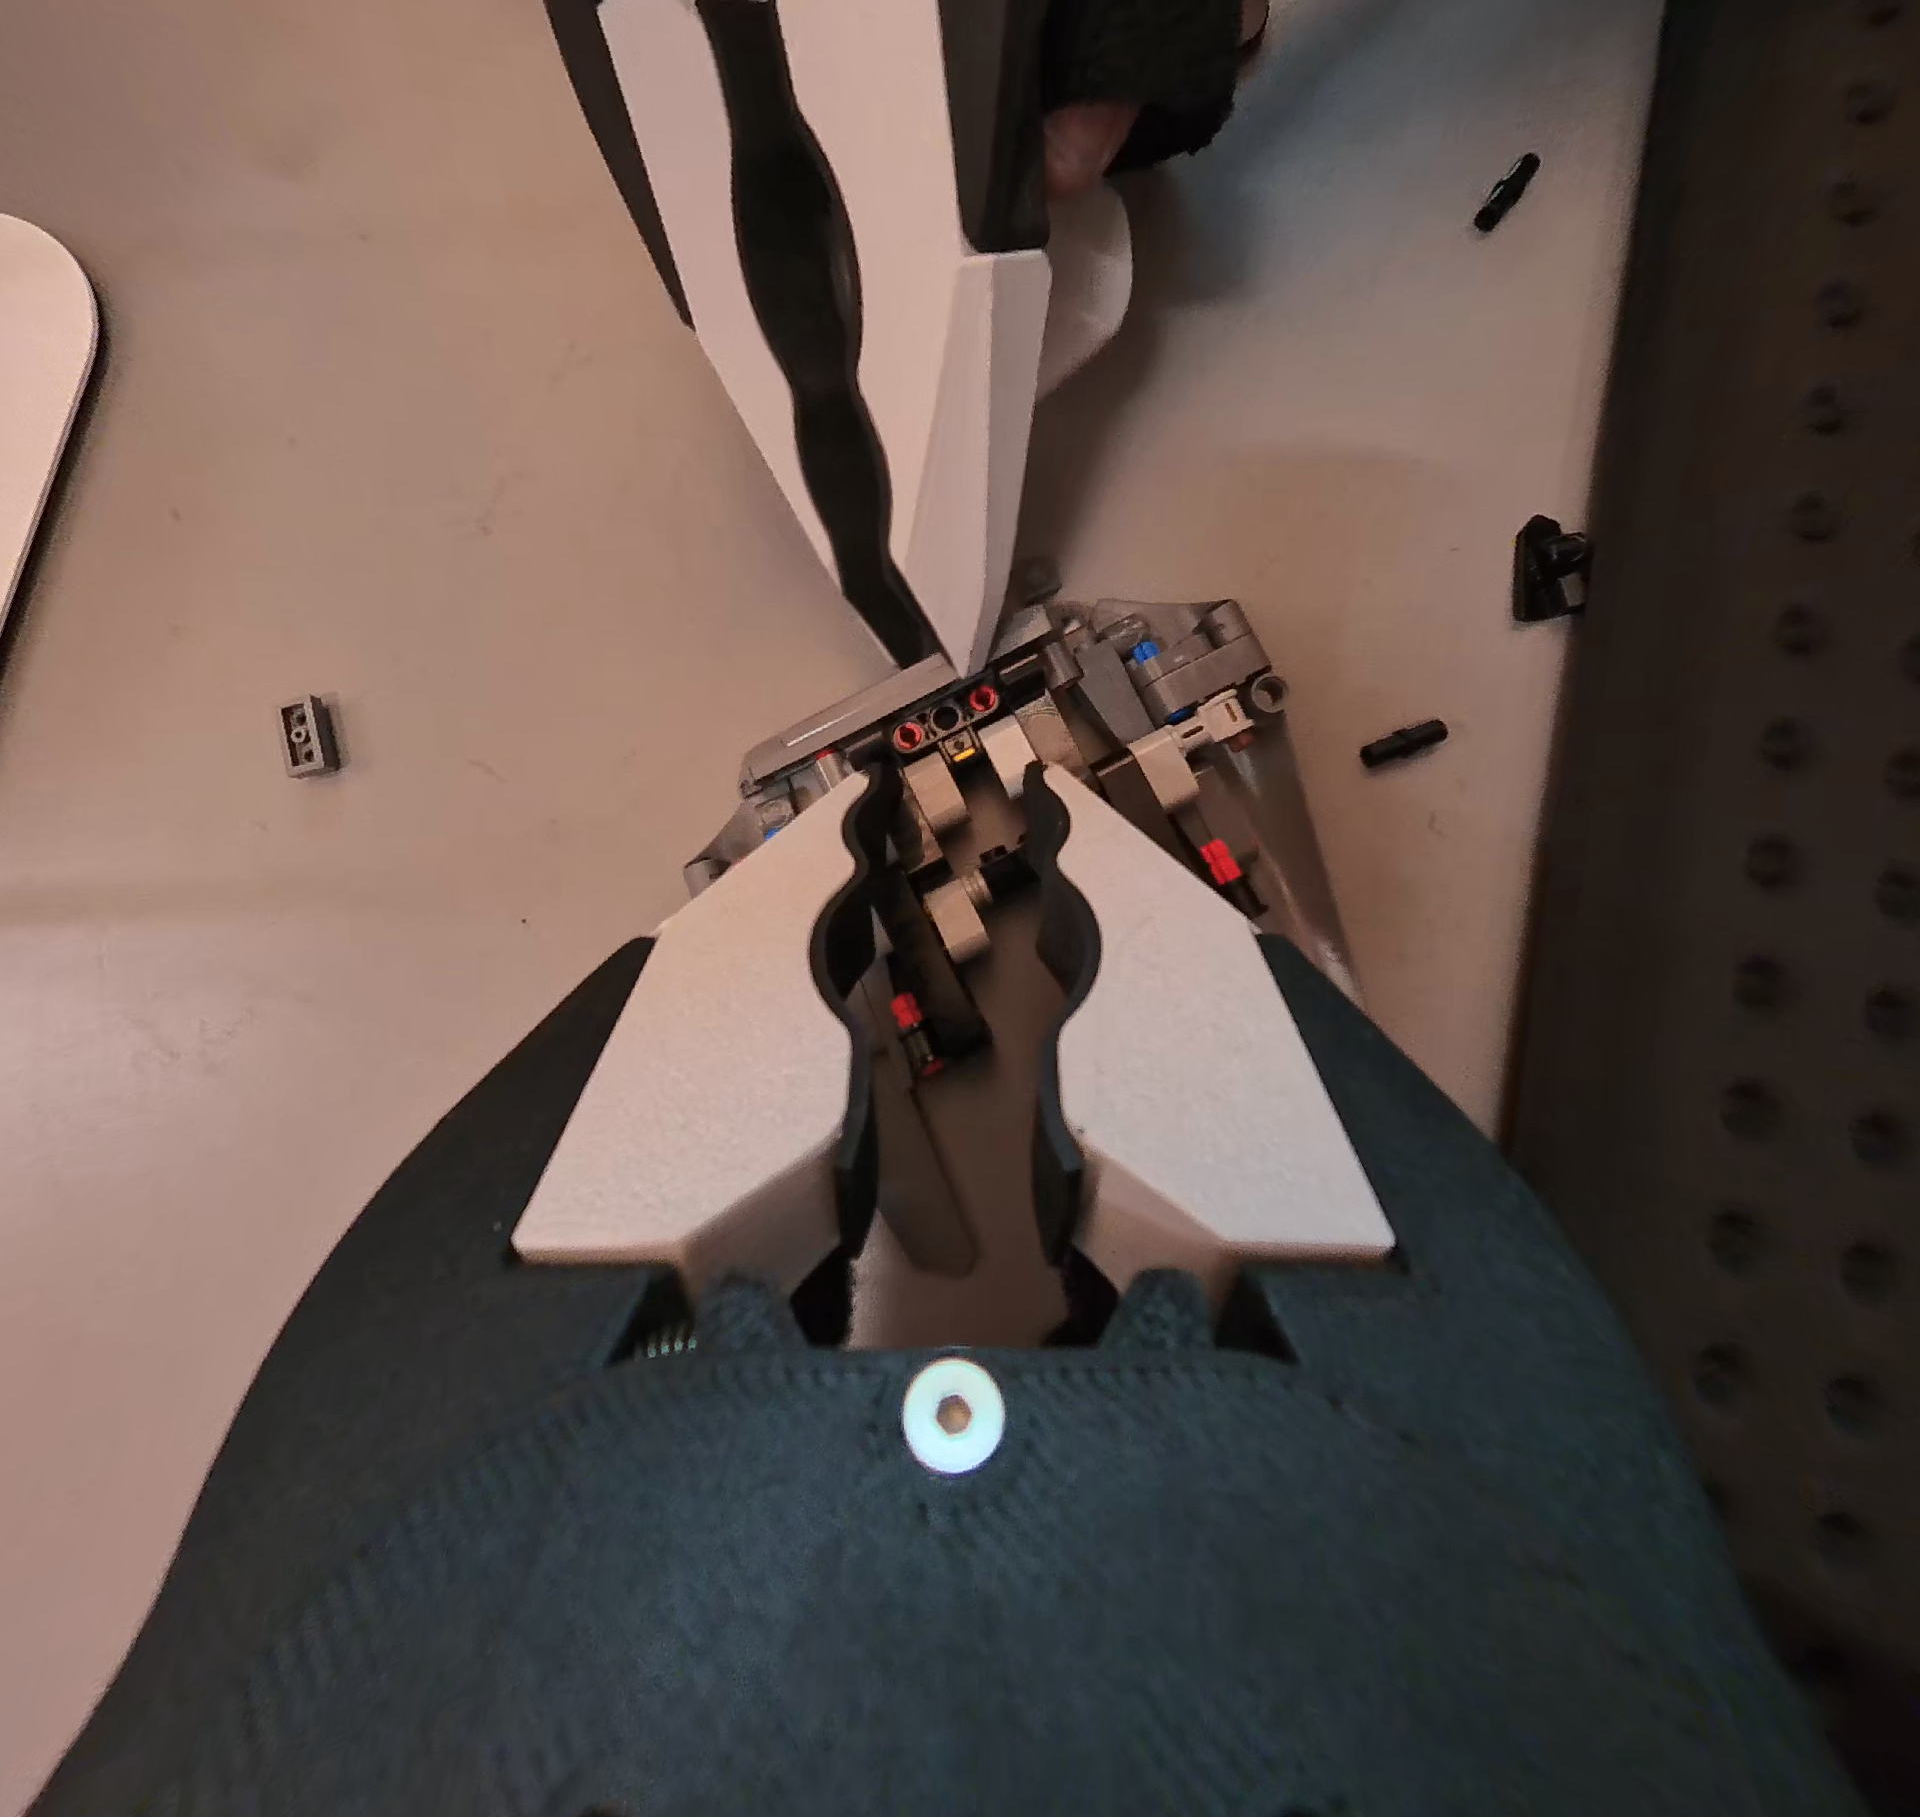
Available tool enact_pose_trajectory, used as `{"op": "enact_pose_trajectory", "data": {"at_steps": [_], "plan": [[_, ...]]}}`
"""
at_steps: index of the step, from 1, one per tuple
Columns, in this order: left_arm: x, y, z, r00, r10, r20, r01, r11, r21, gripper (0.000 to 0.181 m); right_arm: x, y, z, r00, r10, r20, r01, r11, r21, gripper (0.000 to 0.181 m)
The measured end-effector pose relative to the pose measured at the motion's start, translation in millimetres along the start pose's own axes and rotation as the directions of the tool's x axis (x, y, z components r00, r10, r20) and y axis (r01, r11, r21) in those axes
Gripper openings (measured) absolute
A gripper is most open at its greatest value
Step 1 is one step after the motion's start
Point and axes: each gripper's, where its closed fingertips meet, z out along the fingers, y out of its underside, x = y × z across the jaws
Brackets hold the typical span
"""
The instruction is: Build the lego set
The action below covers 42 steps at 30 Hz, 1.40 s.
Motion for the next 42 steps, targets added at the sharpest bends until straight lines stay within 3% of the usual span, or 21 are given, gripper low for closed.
{"op": "enact_pose_trajectory", "data": {"at_steps": [20, 22, 26, 42], "plan": [[1.9, -1.5, 1.1, 1.0, 0.001, -0.011, -0.001, 1.0, 0.008, 0.025, -0.5, 3.9, -5.2, 0.999, -0.053, 0.001, 0.053, 0.998, -0.038, 0.0], [1.9, -1.6, 1.1, 1.0, 0.0, -0.011, 0.001, 1.0, 0.009, 0.024, 0.6, 4.4, -3.8, 0.999, -0.042, -0.005, 0.041, 0.998, -0.041, 0.009], [2.2, -1.6, 1.1, 1.0, 0.0, -0.013, 0.0, 1.0, 0.009, 0.024, -2.0, 4.2, -1.3, 0.999, -0.032, 0.001, 0.032, 0.999, -0.04, 0.011], [3.0, -2.6, 1.6, 1.0, 0.003, -0.015, -0.003, 1.0, 0.011, 0.025, -1.6, 9.5, 1.7, 0.998, -0.066, 0.007, 0.066, 0.994, -0.084, 0.0]]}}
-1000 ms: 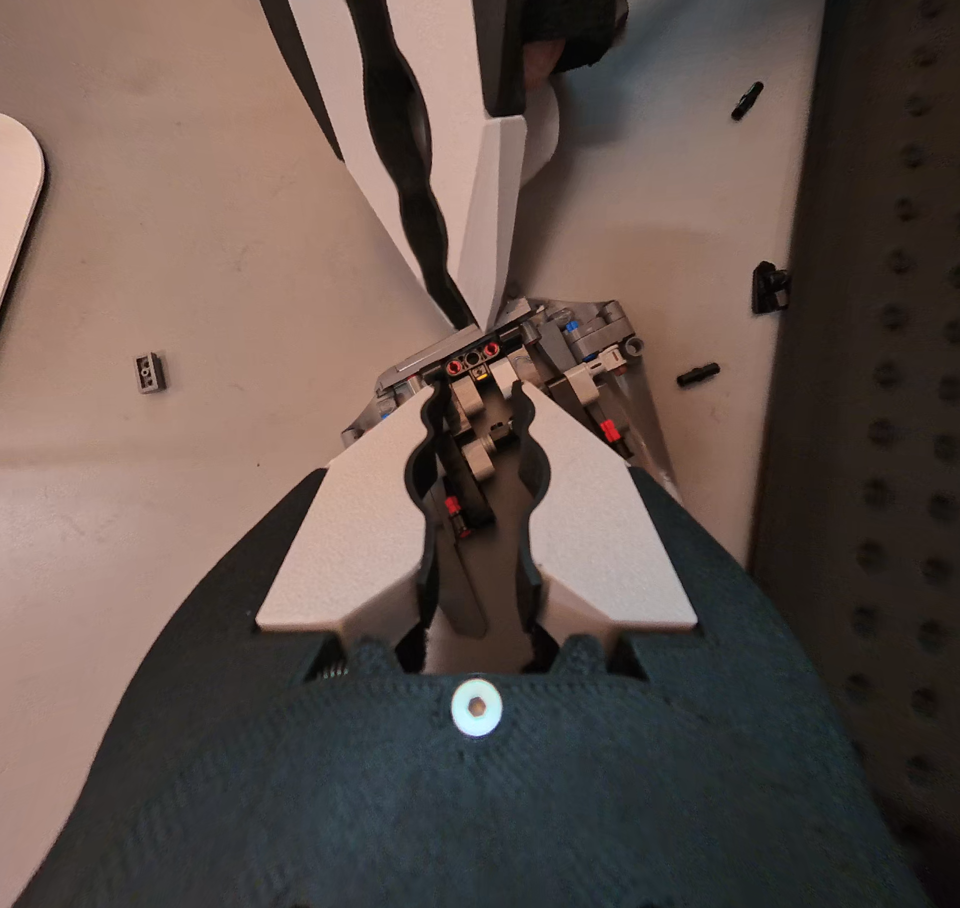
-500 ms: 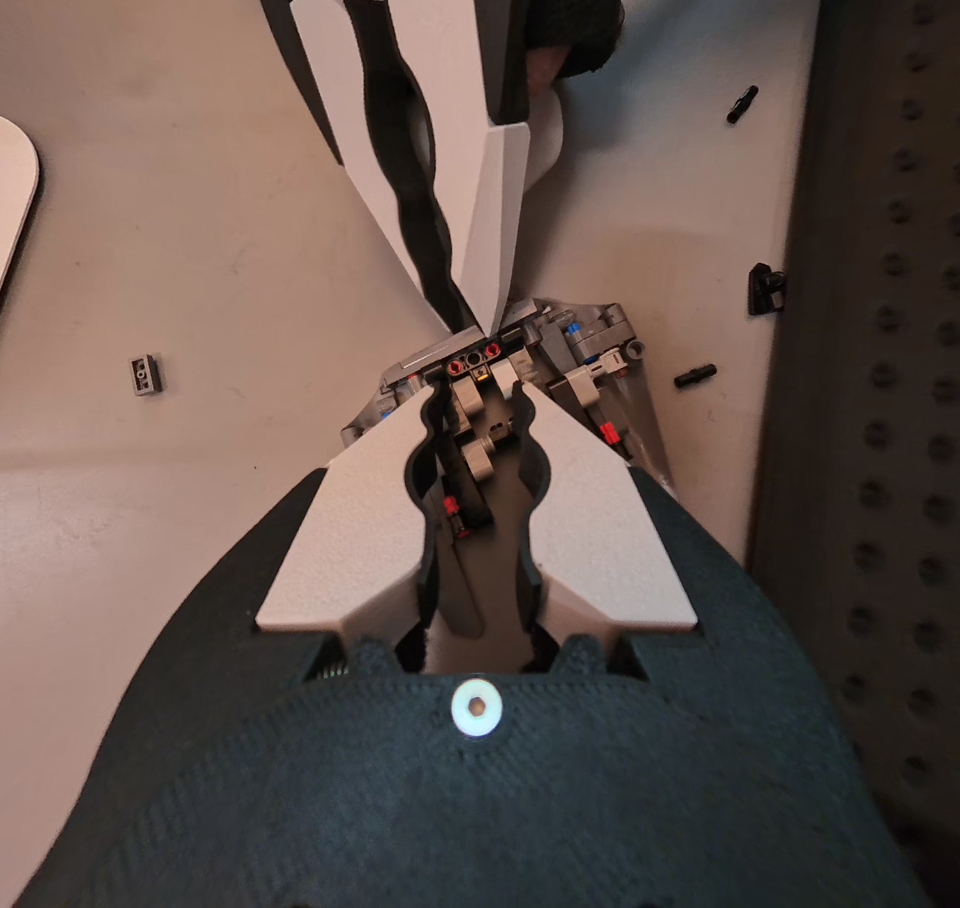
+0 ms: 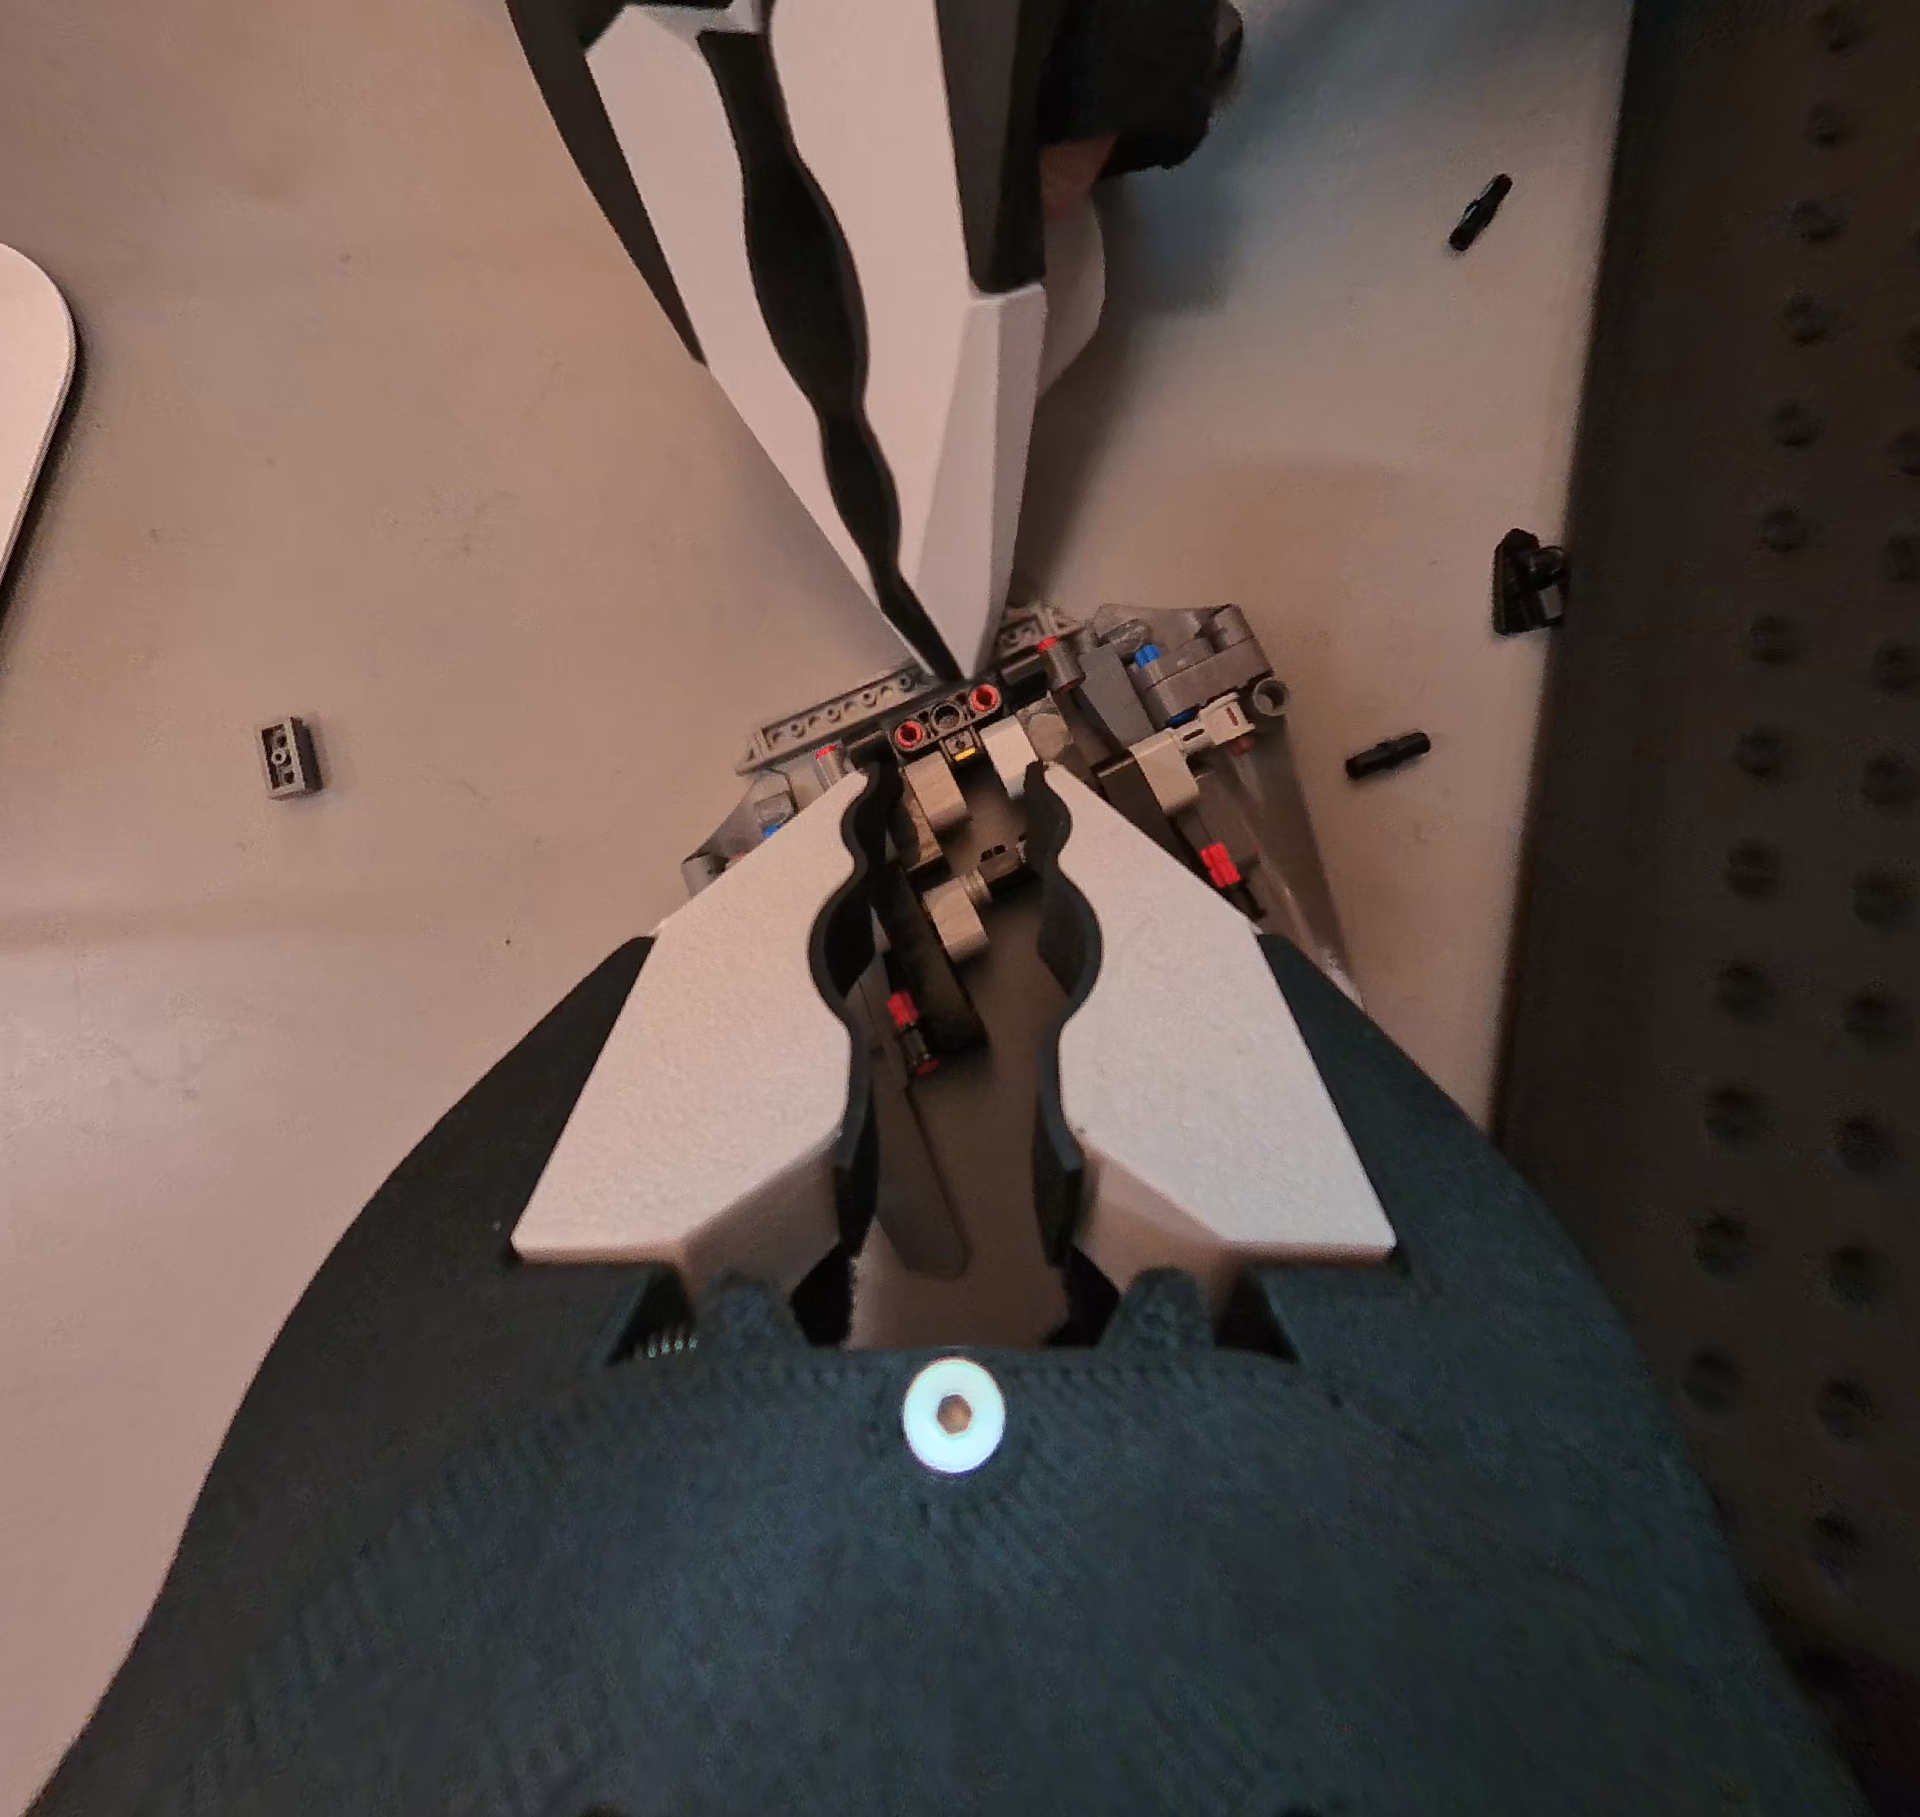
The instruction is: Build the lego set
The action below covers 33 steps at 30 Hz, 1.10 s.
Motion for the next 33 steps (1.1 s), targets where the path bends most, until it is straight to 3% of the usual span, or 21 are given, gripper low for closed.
{"op": "enact_pose_trajectory", "data": {"at_steps": [13, 33], "plan": [[-0.1, 0.2, 0.0, 1.0, -0.002, -0.002, 0.002, 1.0, 0.0, 0.025, 10.7, 2.5, -0.5, 0.993, -0.004, -0.119, 0.002, 1.0, -0.019, 0.011], [-0.3, 0.9, -0.1, 1.0, -0.005, -0.005, 0.005, 1.0, 0.0, 0.025, 5.8, -2.4, -0.1, 0.998, 0.023, -0.057, -0.021, 0.999, 0.029, 0.007]]}}
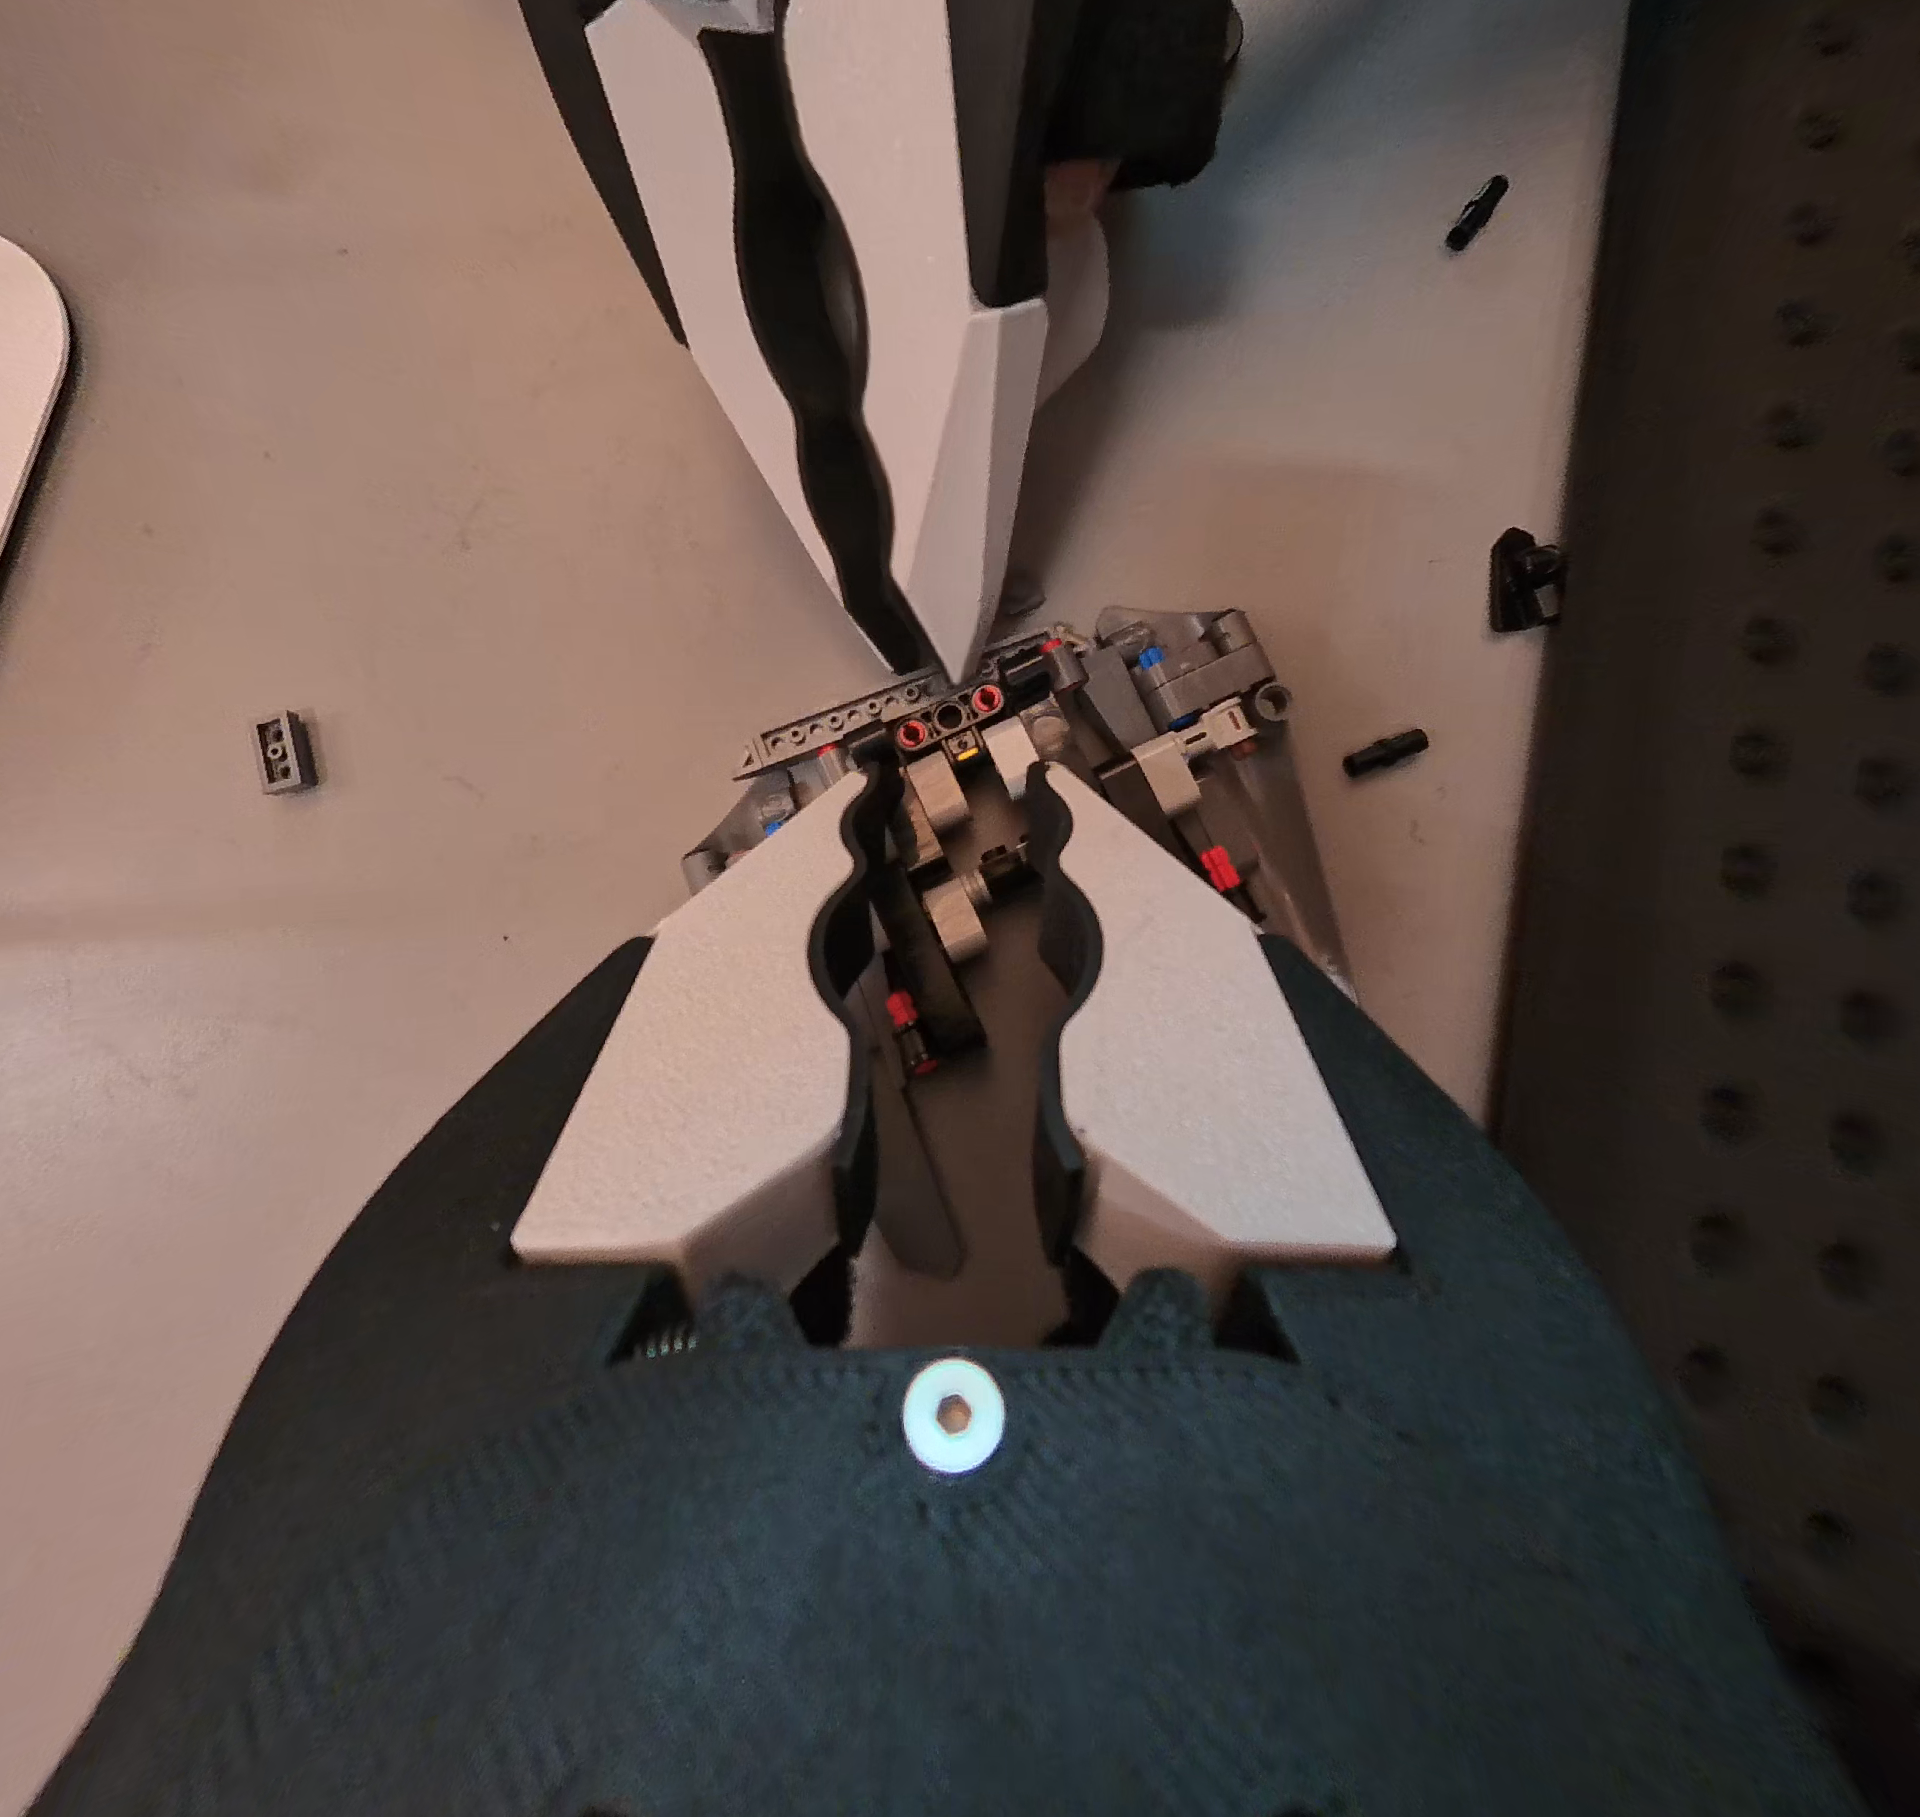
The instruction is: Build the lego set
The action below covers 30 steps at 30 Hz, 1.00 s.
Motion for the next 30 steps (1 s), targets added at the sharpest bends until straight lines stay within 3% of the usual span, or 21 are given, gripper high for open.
{"op": "enact_pose_trajectory", "data": {"at_steps": [6, 9, 17, 20, 26, 30], "plan": [[0.0, -0.3, 0.2, 1.0, -0.001, -0.001, 0.001, 1.0, 0.002, 0.025, 2.2, -1.9, -1.7, 1.0, 0.004, -0.02, -0.004, 1.0, 0.008, 0.004], [0.0, -0.4, 0.3, 1.0, -0.001, 0.0, 0.001, 1.0, 0.002, 0.025, 10.5, 1.0, -0.3, 0.996, -0.002, -0.092, 0.0, 1.0, -0.018, 0.008], [0.2, 0.2, 0.2, 1.0, 0.0, -0.001, 0.0, 1.0, -0.002, 0.025, 2.8, -0.9, 1.8, 0.999, 0.015, -0.034, -0.015, 1.0, -0.002, 0.009], [0.1, 0.0, 0.2, 1.0, -0.001, 0.0, 0.001, 1.0, 0.0, 0.025, -12.8, -8.8, 0.6, 0.998, 0.014, 0.056, -0.016, 0.999, 0.042, 0.0], [0.1, 1.7, 1.1, 1.0, -0.012, -0.007, 0.012, 1.0, -0.007, 0.029, 3.0, -9.0, -10.7, 0.999, 0.038, -0.006, -0.038, 0.997, 0.062, 0.002], [0.1, 2.2, 1.2, 1.0, -0.01, -0.007, 0.01, 1.0, -0.011, 0.029, 14.1, -1.1, -4.4, 0.994, 0.027, -0.102, -0.027, 1.0, 0.005, 0.012]]}}
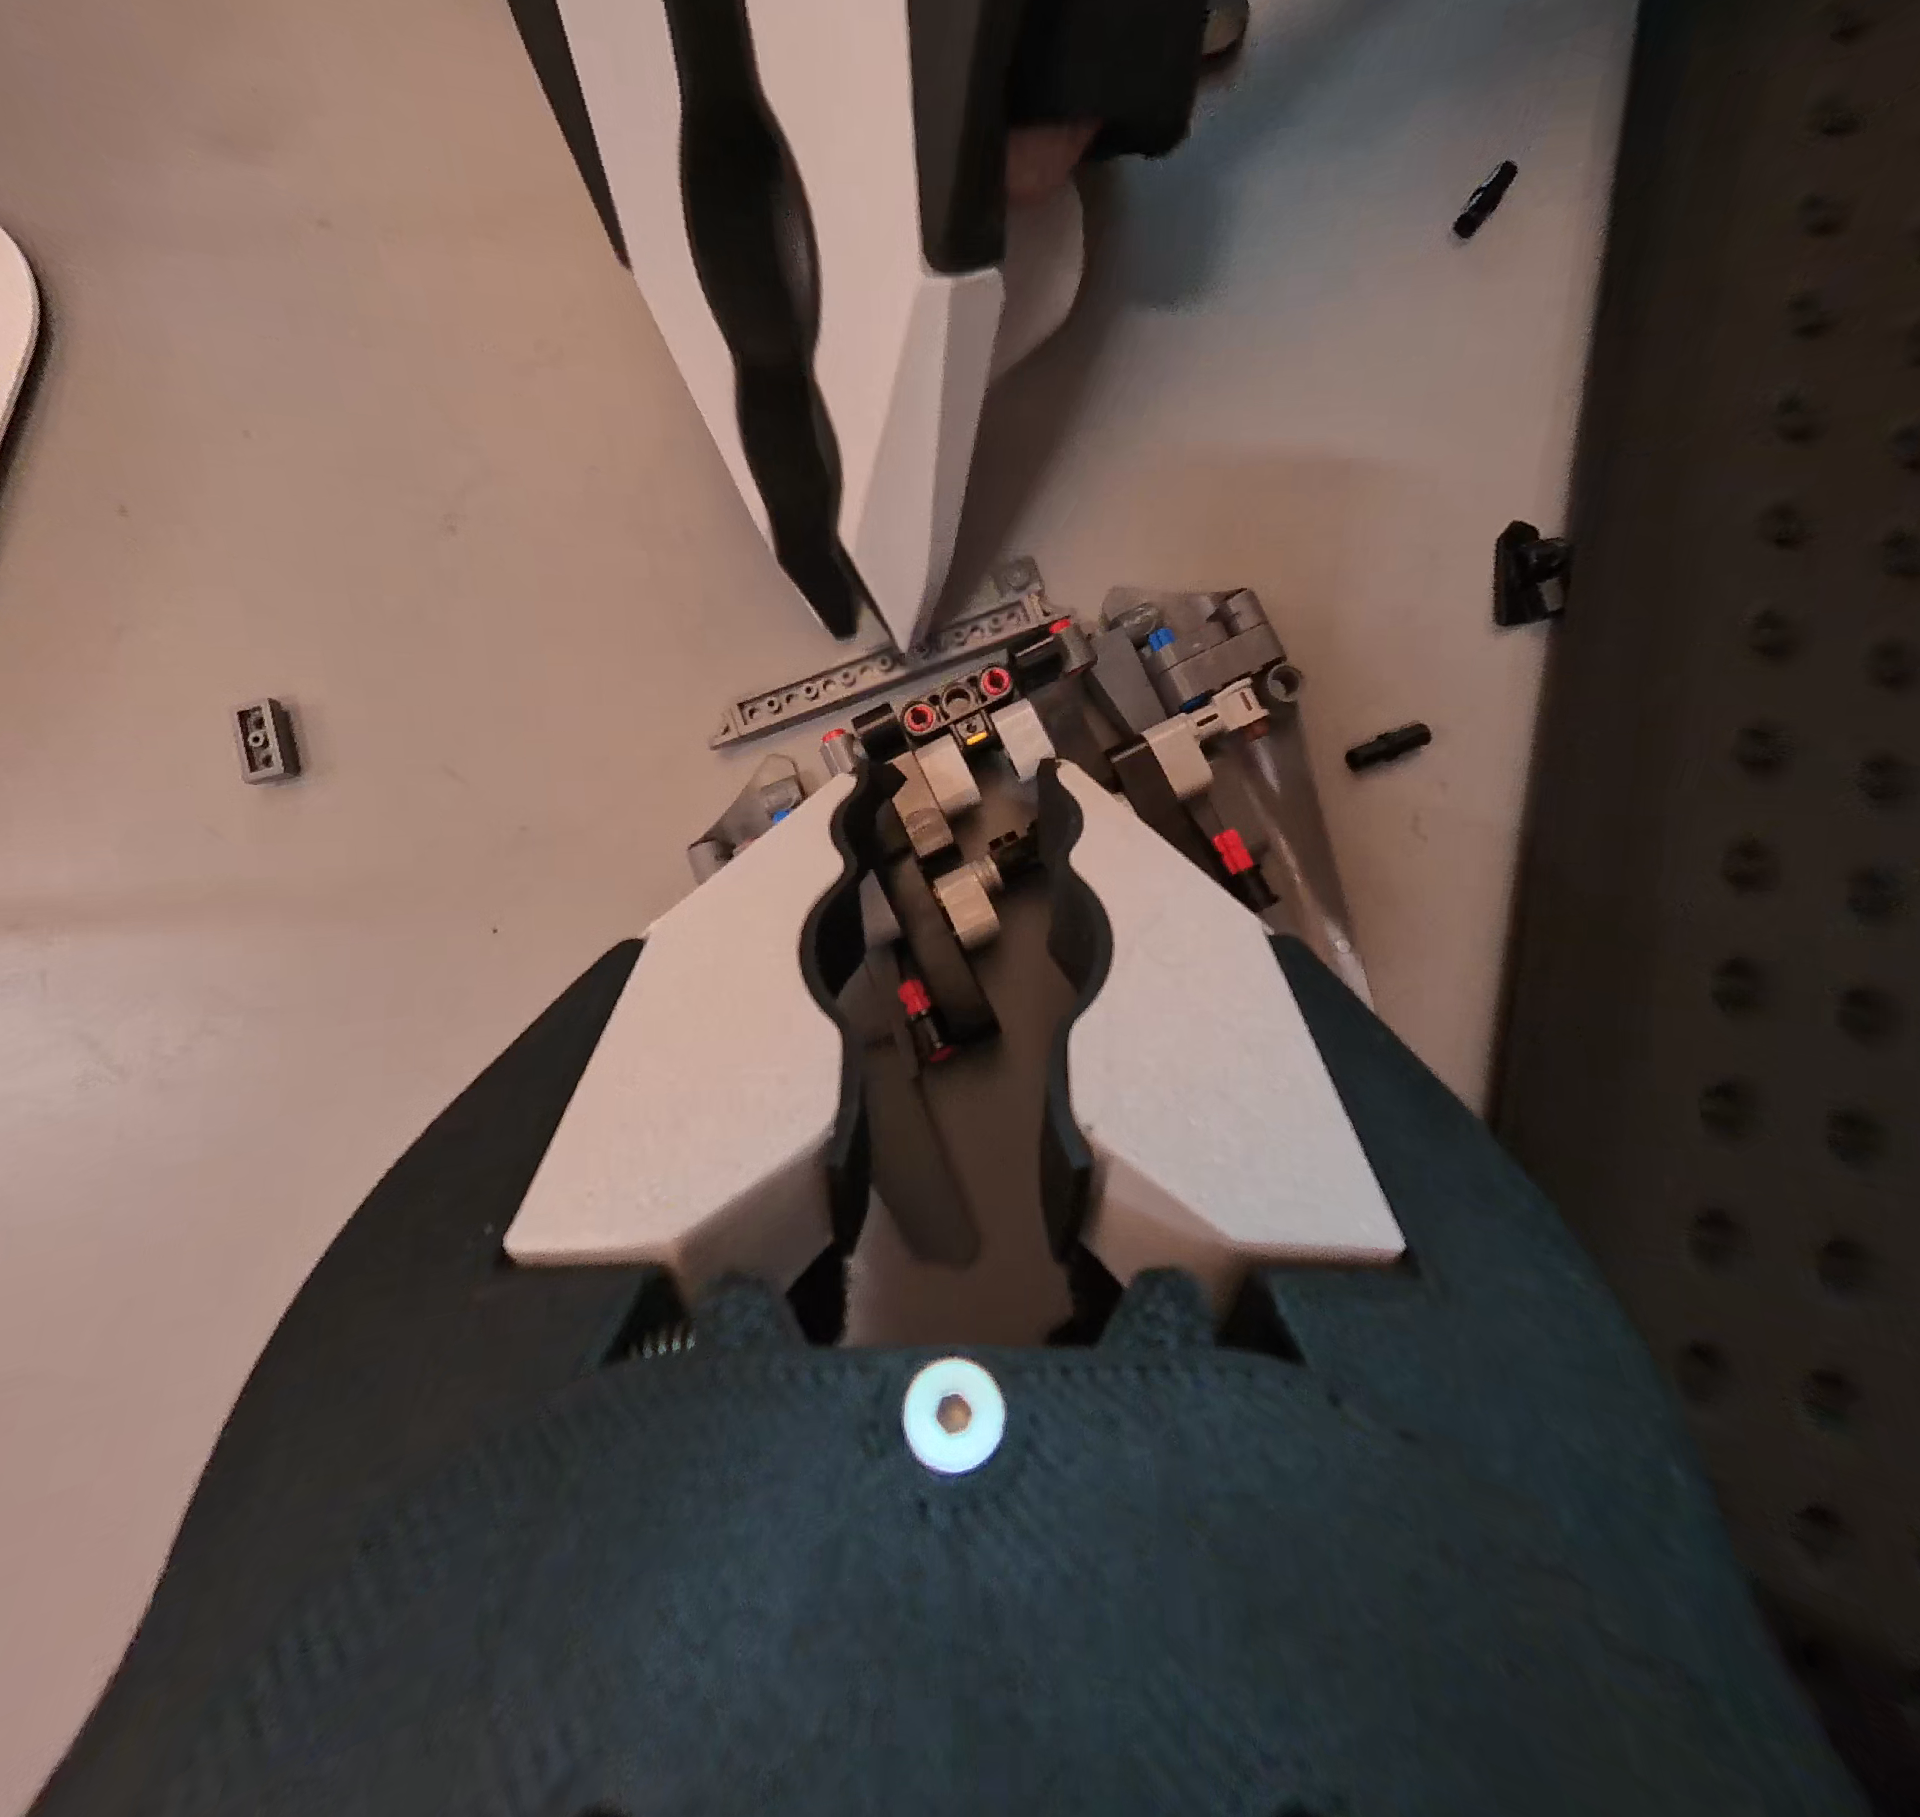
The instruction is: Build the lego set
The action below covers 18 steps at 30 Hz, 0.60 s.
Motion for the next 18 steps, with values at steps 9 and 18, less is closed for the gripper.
{"op": "enact_pose_trajectory", "data": {"at_steps": [9, 18], "plan": [[0.4, 1.7, -1.0, 1.0, 0.003, -0.001, -0.003, 1.0, -0.009, 0.03, -4.8, -2.0, 8.7, 0.995, -0.076, -0.069, 0.074, 0.997, -0.031, 0.006], [1.9, -1.4, -9.9, 0.994, -0.054, -0.092, 0.056, 0.998, 0.025, 0.037, -6.3, -2.9, 5.5, 0.991, -0.108, -0.083, 0.107, 0.994, -0.022, 0.002]]}}
